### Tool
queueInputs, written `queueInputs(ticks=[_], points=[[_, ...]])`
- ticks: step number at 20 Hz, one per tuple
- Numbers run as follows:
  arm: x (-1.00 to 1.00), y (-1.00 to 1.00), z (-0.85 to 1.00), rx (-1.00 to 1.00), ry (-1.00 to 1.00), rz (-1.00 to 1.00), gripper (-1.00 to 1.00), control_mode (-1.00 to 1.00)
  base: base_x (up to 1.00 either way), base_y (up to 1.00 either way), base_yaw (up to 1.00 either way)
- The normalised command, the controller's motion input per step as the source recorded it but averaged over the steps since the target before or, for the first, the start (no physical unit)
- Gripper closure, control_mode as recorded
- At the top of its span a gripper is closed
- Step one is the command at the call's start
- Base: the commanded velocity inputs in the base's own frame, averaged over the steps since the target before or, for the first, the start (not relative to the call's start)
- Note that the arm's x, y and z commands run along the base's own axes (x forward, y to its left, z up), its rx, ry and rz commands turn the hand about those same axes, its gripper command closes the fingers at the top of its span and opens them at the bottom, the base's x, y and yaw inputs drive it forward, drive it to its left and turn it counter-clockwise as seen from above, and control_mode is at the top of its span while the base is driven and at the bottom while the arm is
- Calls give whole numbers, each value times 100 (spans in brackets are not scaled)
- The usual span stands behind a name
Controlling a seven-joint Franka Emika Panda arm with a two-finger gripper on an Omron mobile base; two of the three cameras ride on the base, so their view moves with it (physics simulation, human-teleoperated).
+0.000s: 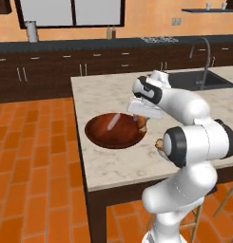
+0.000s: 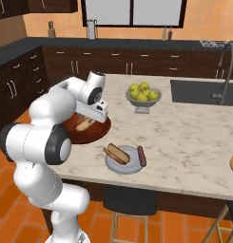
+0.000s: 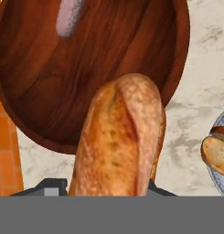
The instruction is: Place one bun and one sausage from the bowl on each plate.
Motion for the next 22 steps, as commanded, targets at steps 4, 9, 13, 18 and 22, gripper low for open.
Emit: queueInputs(ticks=[4,9,13,18,22], points=[[0,0,0,0,0,0,100,100,-37,-76,-4],[0,0,0,0,0,0,100,100,0,-93,-1],[0,0,0,0,0,0,100,100,0,-100,0],[0,0,0,0,0,0,100,100,0,-97,0],[0,0,0,0,0,0,100,100,0,-91,0]])
